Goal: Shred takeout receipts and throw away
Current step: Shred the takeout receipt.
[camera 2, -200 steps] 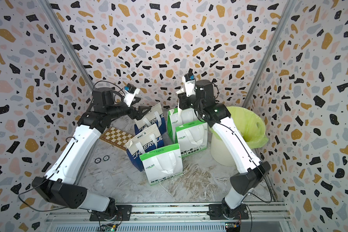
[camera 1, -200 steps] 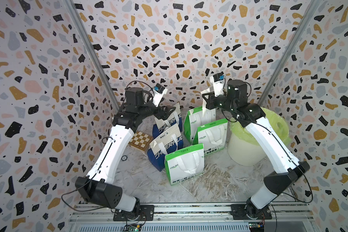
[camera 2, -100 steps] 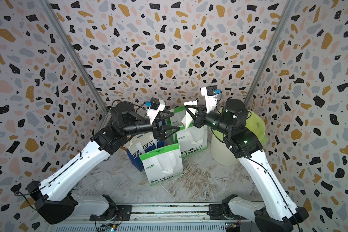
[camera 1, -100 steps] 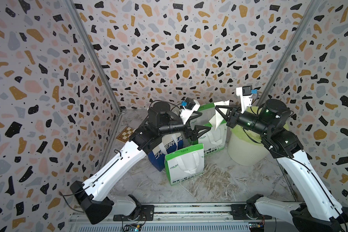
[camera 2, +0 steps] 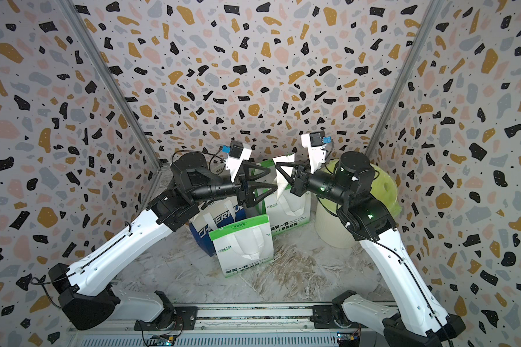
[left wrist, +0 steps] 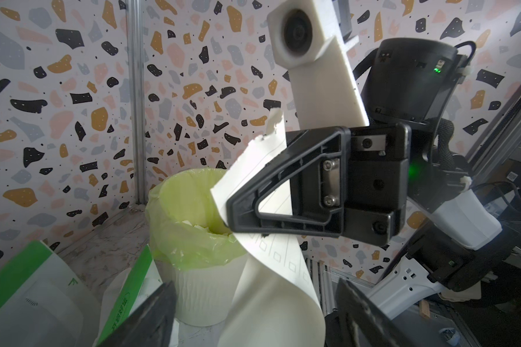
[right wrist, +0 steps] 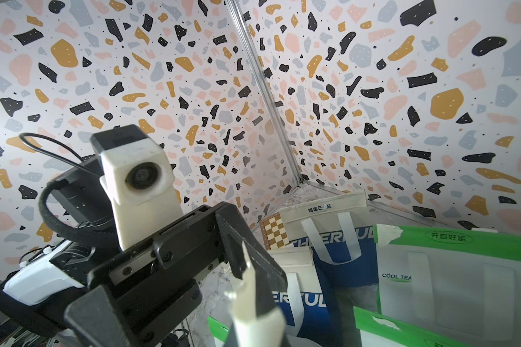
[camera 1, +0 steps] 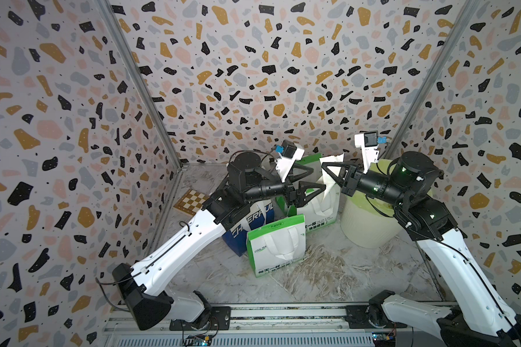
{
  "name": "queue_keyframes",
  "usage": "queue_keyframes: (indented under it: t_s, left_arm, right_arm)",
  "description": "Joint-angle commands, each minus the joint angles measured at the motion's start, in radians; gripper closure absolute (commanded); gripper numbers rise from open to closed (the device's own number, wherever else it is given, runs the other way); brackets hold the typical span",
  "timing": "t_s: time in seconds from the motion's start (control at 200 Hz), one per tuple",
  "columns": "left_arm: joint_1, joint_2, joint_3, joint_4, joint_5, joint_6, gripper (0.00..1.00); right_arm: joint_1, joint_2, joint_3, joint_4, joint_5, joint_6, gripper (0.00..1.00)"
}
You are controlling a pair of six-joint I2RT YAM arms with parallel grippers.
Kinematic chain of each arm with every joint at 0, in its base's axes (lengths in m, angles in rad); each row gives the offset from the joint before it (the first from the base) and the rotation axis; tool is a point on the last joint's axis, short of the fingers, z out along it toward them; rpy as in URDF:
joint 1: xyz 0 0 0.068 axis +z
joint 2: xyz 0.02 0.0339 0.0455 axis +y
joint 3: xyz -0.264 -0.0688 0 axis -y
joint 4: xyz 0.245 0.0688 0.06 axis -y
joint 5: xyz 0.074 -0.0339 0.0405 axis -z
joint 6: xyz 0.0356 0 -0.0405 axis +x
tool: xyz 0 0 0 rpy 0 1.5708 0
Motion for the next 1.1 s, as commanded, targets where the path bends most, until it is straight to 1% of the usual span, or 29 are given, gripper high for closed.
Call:
queue_keyframes:
  t_s: [0.0,0.165,0.22,0.31,0.36,0.456,0.541,0.596,0.646,0.696,0.716,0.836,0.891,0.976,1.096]
  left_arm:
    - [-0.013,0.009,0.035,0.068,0.059,-0.028,0.19]
    - [-0.023,0.047,0.052,0.034,0.050,-0.027,0.29]
    - [-0.025,0.058,0.054,0.034,0.024,-0.035,0.33]
    - [-0.031,0.074,0.059,0.042,0.000,-0.046,0.45]
    - [-0.033,0.083,0.059,0.054,-0.013,-0.061,0.53]
    - [-0.038,0.097,0.065,0.070,-0.014,-0.081,0.66]
    - [-0.046,0.109,0.068,0.083,-0.015,-0.091,0.80]
    - [-0.052,0.113,0.064,0.096,-0.012,-0.094,0.85]
    - [-0.057,0.115,0.057,0.117,-0.013,-0.101,0.88]
    - [-0.059,0.112,0.038,0.157,-0.013,-0.112,0.88]
    - [-0.061,0.109,0.028,0.180,-0.014,-0.118,0.87]
    - [-0.060,0.072,-0.046,0.316,-0.026,-0.134,0.62]
    - [-0.061,0.053,-0.077,0.362,-0.026,-0.130,0.55]
    - [-0.060,0.042,-0.086,0.371,-0.003,-0.117,0.51]
    - [-0.062,0.054,-0.074,0.341,0.035,-0.114,0.51]
  right_arm:
    - [0.004,-0.005,0.007,0.006,0.003,0.002,1.00]
    - [0.005,0.002,0.016,0.020,-0.016,0.018,1.00]
    - [0.006,0.004,0.020,0.020,-0.023,0.023,1.00]
    - [0.009,0.002,0.019,0.018,-0.026,0.028,1.00]
    - [0.011,0.002,0.019,0.013,-0.025,0.028,1.00]
    - [0.013,-0.002,0.013,0.007,-0.016,0.032,1.00]
    - [0.013,-0.001,0.013,0.002,-0.012,0.030,1.00]
    - [0.013,-0.003,0.013,-0.005,-0.005,0.026,1.00]
    - [0.013,-0.005,0.014,-0.010,0.000,0.021,1.00]
    - [0.012,-0.009,0.014,-0.015,0.003,0.018,1.00]
    - [0.012,-0.010,0.013,-0.017,0.005,0.017,1.00]
    - [0.010,-0.022,0.008,-0.036,0.032,0.000,1.00]
    - [0.009,-0.025,0.003,-0.039,0.034,-0.004,1.00]
    - [0.008,-0.026,0.001,-0.035,0.021,0.003,1.00]
    - [0.007,-0.024,-0.001,-0.009,-0.004,0.027,1.00]
